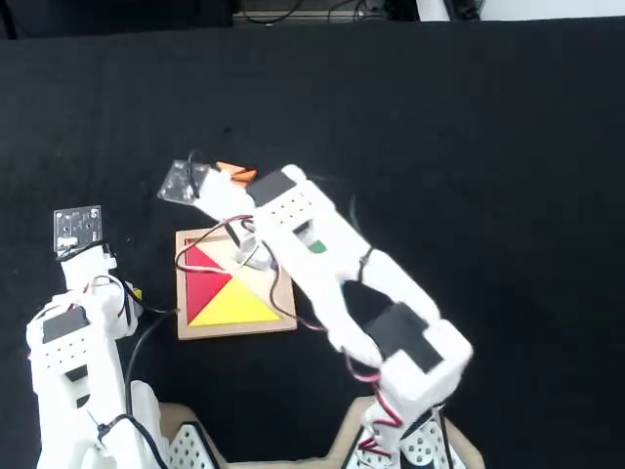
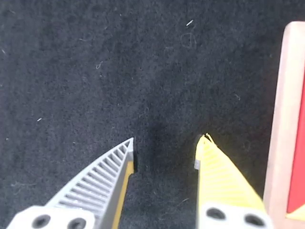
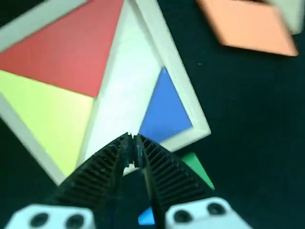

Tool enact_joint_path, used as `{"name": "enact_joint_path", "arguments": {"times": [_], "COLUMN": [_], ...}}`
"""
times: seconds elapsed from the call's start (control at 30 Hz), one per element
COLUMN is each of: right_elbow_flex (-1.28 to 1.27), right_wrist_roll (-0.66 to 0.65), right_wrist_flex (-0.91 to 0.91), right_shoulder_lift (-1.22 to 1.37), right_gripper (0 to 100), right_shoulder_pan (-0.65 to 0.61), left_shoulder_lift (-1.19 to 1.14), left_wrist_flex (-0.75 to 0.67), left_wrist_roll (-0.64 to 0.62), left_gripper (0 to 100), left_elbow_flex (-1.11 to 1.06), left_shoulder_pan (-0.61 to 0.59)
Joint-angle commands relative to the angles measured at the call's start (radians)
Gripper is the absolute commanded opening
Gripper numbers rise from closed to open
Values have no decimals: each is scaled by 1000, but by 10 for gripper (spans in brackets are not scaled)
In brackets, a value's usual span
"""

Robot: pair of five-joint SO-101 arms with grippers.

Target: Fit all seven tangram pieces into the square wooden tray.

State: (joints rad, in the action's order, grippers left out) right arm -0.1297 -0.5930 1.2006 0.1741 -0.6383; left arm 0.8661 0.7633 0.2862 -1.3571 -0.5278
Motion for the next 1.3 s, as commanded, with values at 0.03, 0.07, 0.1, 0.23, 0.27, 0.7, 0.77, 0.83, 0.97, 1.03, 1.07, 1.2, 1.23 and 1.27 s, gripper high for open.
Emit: {"name": "enact_joint_path", "arguments": {"times": [0.03, 0.07, 0.1, 0.23, 0.27, 0.7, 0.77, 0.83, 0.97, 1.03, 1.07, 1.2, 1.23, 1.27], "right_elbow_flex": [48, 44, 39, -35, -67, -711, -742, -769, -829, -831, -829, -774, -754, -734], "right_wrist_roll": [-3, -3, -3, 9, 34, 321, 341, 361, 381, 377, 377, 376, 376, 376], "right_wrist_flex": [55, 68, 81, 95, 80, -482, -534, -582, -701, -736, -750, -775, -772, -763], "right_shoulder_lift": [-203, -240, -278, -423, -453, -636, -636, -634, -581, -535, -510, -389, -357, -332], "right_gripper": [11, 11, 11, 11, 11, 11, 11, 11, 11, 11, 11, 11, 11, 11], "right_shoulder_pan": [43, 61, 80, 160, 161, 433, 468, 479, 477, 477, 477, 477, 477, 479], "left_shoulder_lift": [17, 17, 17, 17, 17, -23, -72, -144, -342, -463, -532, -824, -890, -956], "left_wrist_flex": [-2, -2, -2, 6, 8, 333, 425, 446, 405, 364, 353, 339, 339, 331], "left_wrist_roll": [5, 5, 5, 5, 5, -83, -164, -253, -344, -354, -362, -425, -427, -425], "left_gripper": [213, 214, 214, 215, 215, 332, 332, 332, 332, 331, 331, 280, 257, 241], "left_elbow_flex": [8, 8, 8, 7, 4, 427, 561, 670, 848, 912, 943, 1076, 1121, 1167], "left_shoulder_pan": [-2, -2, -2, 64, 84, 378, 490, 573, 610, 605, 605, 613, 608, 602]}}
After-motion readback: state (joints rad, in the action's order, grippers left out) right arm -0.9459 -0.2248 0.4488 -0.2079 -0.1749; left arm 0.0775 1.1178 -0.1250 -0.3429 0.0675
